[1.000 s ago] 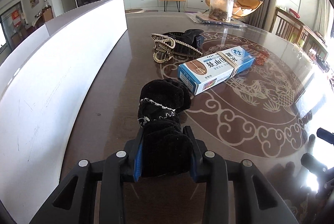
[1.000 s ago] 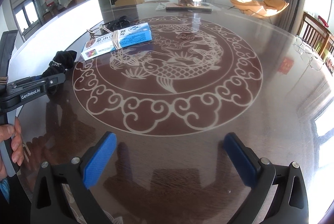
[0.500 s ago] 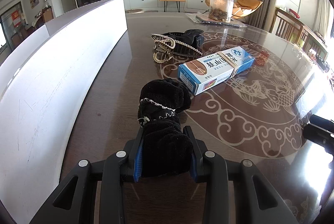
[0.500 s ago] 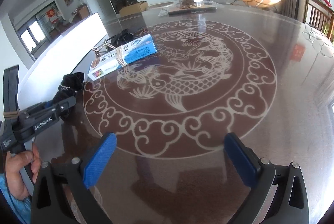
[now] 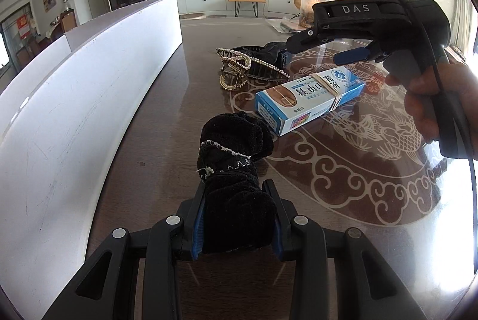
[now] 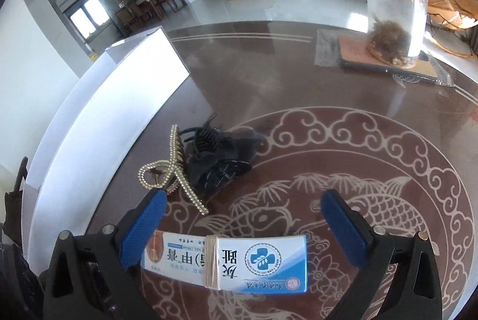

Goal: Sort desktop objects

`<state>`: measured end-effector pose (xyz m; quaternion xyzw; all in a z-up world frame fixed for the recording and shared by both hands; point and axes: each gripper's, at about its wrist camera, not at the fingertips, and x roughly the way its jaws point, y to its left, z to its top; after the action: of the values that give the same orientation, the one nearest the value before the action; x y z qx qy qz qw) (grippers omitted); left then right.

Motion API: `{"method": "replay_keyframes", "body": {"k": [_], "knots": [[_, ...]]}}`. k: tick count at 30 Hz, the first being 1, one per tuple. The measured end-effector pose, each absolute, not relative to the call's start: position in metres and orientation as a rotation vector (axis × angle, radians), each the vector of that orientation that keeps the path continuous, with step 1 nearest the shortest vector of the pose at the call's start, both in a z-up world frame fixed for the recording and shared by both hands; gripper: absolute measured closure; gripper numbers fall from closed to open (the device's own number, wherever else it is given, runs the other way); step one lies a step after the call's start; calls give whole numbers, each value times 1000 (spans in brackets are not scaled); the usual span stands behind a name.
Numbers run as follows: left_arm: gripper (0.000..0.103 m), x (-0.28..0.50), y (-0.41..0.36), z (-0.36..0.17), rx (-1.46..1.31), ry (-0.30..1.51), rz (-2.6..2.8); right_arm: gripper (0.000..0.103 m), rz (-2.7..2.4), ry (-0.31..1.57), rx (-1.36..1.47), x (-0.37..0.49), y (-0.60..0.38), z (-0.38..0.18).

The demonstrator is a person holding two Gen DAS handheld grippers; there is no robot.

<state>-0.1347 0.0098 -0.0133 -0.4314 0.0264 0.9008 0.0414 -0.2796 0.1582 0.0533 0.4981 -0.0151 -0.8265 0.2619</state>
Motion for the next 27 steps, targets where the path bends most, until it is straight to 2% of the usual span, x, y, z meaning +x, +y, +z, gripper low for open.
{"method": "replay_keyframes", "body": {"k": [4,8,12,17,24,26,27], "knots": [[68,-134,9,-13,-1320,76,2757,0,-2111,-18,1399,-270,163,37],[68,-134,9,-12,-1319,74,2756,0,-1982,-75,1423,-253,178,34],[68,-134,9,-12,-1320,74,2756,0,-1829,2,1457,-234,175,34],[68,-134,9,-13,-1319,74,2757,0,-1845,342,1370,-214,145,44],[68,-134,9,-12,-1319,74,2757,0,-1853,647,1380,-211,95,20],[68,-135,9,-13,-1319,73,2756,3,-1892,655,1369,-212,91,20],[68,-135,9,-13,-1319,73,2757,12,-1915,636,1354,-213,91,23]]}}
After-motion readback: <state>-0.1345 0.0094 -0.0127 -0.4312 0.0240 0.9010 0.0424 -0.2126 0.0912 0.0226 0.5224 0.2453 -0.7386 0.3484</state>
